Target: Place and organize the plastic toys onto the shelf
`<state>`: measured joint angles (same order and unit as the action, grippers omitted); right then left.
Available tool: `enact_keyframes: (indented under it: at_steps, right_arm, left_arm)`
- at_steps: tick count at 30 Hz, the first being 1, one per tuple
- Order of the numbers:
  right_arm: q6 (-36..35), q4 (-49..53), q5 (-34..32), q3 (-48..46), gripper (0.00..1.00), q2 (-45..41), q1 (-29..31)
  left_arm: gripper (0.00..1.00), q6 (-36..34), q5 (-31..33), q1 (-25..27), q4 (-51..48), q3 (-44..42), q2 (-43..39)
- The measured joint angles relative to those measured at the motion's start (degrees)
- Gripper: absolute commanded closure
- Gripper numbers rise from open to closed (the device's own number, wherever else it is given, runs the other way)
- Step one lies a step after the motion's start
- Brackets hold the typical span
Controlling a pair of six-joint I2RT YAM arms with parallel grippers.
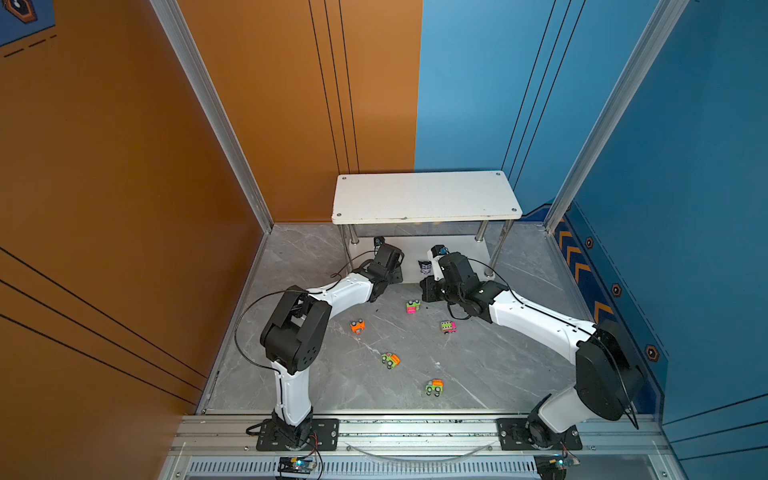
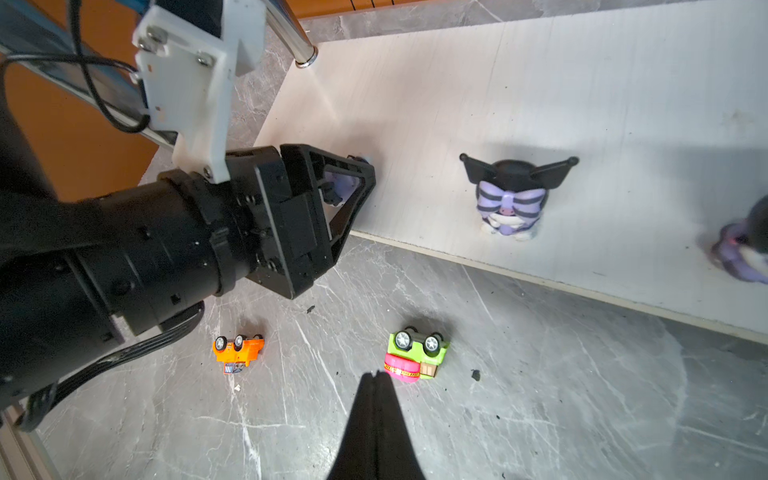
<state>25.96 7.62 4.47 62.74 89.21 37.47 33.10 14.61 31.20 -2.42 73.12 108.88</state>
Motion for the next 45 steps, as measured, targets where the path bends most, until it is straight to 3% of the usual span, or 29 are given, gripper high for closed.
enact_keyframes:
  at_steps: [5, 16, 25, 26, 27, 37, 41, 45]
  right_arm:
    - [0.00, -0.07, 0.07, -0.59, 0.96, -0.61, -0.33]
    - [0.02, -0.26, 0.09, -0.83, 0.95, -1.27, -0.44]
    - [0.48, -0.28, 0.09, -0.83, 0.95, -1.33, -0.42]
    - [0.48, -0.26, 0.09, -0.83, 0.95, -1.38, -0.42]
    - [0.48, -0.26, 0.09, -0.83, 0.95, -1.53, -0.42]
    - [0.61, -0.15, -0.22, -2.56, 0.94, -5.18, -0.17]
    - [-0.35, 1.40, -1.38, -3.56, 0.94, -6.80, 0.98]
    - [-3.28, 4.57, -3.23, -3.89, 0.95, -7.15, 4.96]
  left_arm:
    - [0.49, 0.50, 0.63, 0.28, -1.36, 0.61, 0.00]
    - [0.30, 1.46, 1.73, 0.48, -2.56, 1.14, 0.00]
    - [0.23, 1.09, 2.67, 0.48, -3.41, 2.14, -0.31]
    - [0.07, 0.96, 2.82, 0.48, -3.52, 2.14, -0.57]
    - [0.02, 0.48, 2.93, 0.50, -3.65, 2.14, -1.03]
    - [0.02, -1.18, 5.97, 2.45, -4.42, 0.17, -14.19]
    - [0.00, -2.64, 8.44, 4.37, -6.05, -5.73, -20.63]
    - [0.07, -3.98, 10.58, 6.43, -6.08, -11.58, -29.66]
